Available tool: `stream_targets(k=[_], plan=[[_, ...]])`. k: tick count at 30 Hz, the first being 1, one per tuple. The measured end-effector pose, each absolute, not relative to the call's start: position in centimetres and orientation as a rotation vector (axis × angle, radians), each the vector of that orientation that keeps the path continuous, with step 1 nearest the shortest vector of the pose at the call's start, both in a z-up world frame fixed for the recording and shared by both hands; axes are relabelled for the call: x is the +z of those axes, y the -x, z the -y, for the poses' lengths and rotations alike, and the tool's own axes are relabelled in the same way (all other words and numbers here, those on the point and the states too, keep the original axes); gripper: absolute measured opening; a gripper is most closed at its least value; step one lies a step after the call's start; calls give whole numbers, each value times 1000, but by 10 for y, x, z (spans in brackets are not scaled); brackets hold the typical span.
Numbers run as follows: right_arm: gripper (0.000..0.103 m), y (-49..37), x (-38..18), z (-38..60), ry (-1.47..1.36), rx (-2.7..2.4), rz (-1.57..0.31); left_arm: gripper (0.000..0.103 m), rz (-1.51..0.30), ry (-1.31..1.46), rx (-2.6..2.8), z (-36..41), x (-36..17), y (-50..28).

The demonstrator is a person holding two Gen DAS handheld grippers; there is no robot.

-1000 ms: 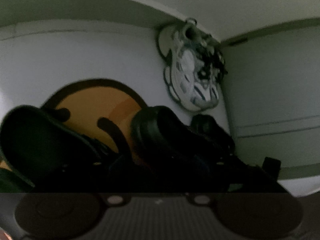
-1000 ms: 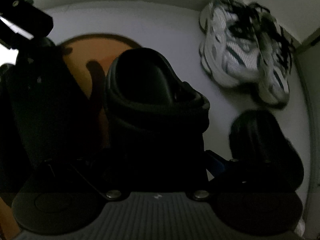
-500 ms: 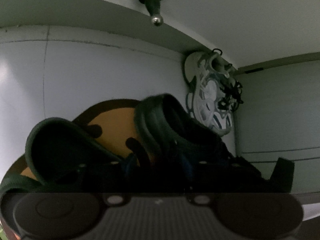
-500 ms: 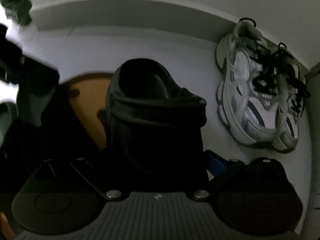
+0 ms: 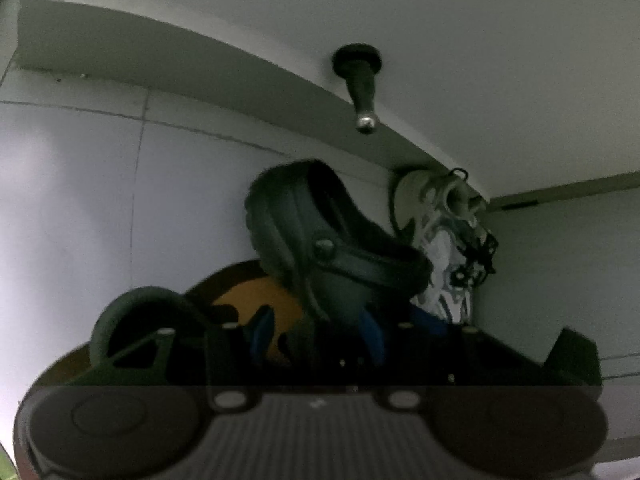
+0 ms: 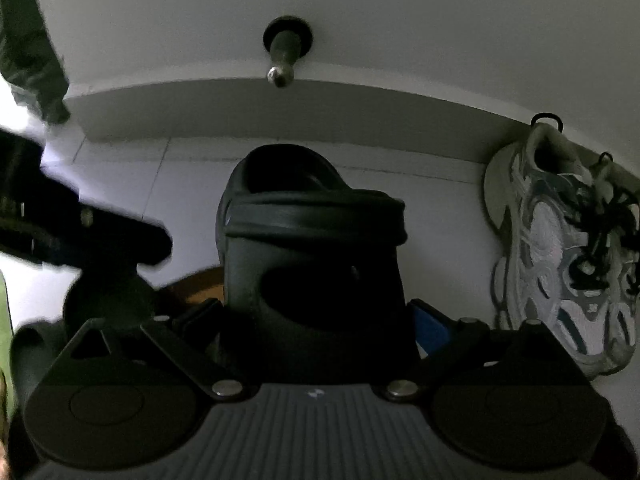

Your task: Organize scattered shoes

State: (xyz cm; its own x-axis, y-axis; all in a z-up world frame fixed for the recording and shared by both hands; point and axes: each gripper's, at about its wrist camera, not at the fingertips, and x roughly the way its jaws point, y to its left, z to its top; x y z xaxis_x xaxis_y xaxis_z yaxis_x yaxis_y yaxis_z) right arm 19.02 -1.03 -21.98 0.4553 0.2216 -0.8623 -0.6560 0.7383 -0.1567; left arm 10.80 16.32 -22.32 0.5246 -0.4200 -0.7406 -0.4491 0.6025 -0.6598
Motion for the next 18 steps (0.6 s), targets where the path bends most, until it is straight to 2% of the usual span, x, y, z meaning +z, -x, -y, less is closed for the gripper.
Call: stream_targets(k=[5, 6, 8, 10, 18], plan=[[100, -192, -219, 8, 499, 557, -942, 52, -1064, 946, 13, -155, -224, -114], [100, -192, -219, 8, 500, 557, -942, 54, -1066, 937, 7, -152, -224, -118], [100, -189, -215, 18, 466, 552, -941, 69, -1064, 918, 1, -147, -222, -121], [99, -187, -208, 29, 443, 527, -914, 79, -1048, 873, -10, -140, -217, -126], [99, -155, -176, 85, 381, 417, -877, 92, -1076, 822, -51, -119, -218, -143]])
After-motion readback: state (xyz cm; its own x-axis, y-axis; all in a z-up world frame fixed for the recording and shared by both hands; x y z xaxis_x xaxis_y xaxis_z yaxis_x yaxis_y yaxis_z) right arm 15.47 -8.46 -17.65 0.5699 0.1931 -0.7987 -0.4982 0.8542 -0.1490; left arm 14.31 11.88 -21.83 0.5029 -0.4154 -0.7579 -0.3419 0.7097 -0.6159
